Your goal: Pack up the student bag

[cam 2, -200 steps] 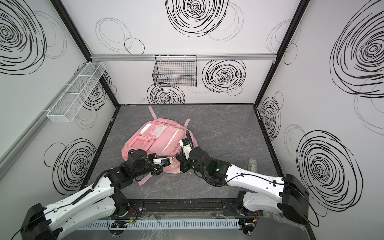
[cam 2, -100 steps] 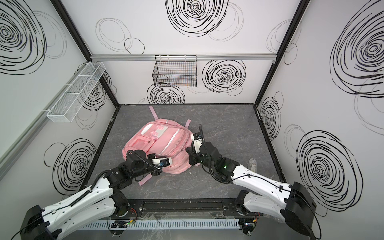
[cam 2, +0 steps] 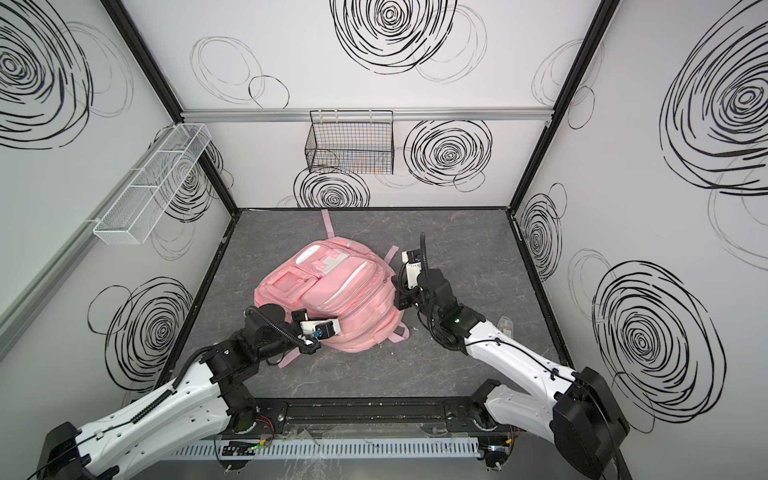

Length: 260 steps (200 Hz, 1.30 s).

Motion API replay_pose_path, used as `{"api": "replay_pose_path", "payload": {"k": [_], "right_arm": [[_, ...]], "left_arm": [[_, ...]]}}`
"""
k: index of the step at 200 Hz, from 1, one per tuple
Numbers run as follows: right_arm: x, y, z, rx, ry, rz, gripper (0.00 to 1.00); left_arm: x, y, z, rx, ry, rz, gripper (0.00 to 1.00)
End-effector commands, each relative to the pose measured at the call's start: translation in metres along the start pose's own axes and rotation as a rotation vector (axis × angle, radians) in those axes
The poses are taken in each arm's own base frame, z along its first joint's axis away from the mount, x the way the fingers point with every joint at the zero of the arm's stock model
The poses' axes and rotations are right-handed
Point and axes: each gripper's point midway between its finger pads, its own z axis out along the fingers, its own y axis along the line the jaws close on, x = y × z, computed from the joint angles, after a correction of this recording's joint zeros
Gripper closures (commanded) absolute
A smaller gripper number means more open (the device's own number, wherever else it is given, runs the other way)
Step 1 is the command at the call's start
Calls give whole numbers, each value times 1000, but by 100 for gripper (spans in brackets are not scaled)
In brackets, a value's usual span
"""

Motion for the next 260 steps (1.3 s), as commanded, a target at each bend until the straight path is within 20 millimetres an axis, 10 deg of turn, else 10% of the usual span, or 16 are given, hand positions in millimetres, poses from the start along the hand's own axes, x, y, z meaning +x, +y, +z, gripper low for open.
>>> {"api": "replay_pose_path", "payload": {"k": [1,11,33,100,260], "right_arm": [[-35,-12,-2,64,-101,-23,100],[-34,-2,-3,21,-92,-3,100],[-30,23,-9,-42,-97,19,100],[-5,84,-20,-118,-70,131,100],[-13,125,-28,-213,-109,139,100]], "left_arm": [[6,30,-6,-153,37,0,85],[7,38,-8,-191,43,-14,59],[-6,38,-11,-166,-12,-40,43],[-71,37,-1,-41,-45,-209,47],[-7,8,31,-34,166,-213,55]]}}
